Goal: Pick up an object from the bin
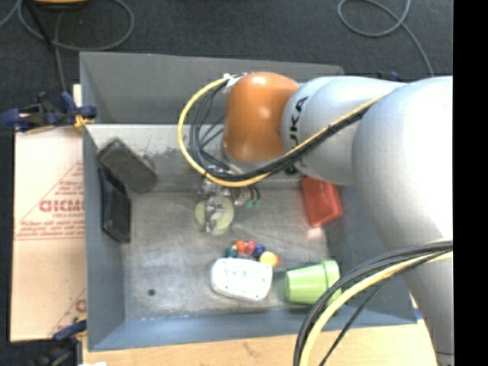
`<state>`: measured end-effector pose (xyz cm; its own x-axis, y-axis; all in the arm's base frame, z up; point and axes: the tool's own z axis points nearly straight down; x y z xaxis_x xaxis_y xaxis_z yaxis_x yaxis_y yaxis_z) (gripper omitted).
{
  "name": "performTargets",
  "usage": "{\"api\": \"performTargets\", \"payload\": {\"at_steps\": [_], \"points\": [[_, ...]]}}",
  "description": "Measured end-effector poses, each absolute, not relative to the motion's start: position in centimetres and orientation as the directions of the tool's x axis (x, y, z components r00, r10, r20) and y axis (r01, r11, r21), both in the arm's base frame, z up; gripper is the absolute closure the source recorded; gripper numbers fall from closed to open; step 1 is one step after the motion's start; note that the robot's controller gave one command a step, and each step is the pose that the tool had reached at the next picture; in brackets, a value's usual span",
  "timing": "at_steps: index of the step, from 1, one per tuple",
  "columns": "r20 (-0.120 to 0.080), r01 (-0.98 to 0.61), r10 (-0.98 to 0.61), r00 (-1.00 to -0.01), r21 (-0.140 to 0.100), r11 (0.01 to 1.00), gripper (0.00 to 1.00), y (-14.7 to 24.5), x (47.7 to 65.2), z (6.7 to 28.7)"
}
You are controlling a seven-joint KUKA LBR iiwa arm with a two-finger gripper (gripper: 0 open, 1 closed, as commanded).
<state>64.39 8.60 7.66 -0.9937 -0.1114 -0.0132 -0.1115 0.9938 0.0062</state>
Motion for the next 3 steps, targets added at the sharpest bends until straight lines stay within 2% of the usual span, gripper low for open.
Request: {"api": "performTargets", "payload": {"at_steps": [1, 2, 3], "points": [[-0.009, -0.111, -0.111, -0.994, 0.006, 0.994, 1.0, 8.6, 64.2, 8.2], [0.0, -0.111, -0.111, -0.994, 0.003, 0.994, 1.0, 8.5, 64.0, 10.1], [-0.007, -0.11, -0.11, -0.994, 0.002, 0.994, 1.0, 8.4, 64.3, 11.8]]}}
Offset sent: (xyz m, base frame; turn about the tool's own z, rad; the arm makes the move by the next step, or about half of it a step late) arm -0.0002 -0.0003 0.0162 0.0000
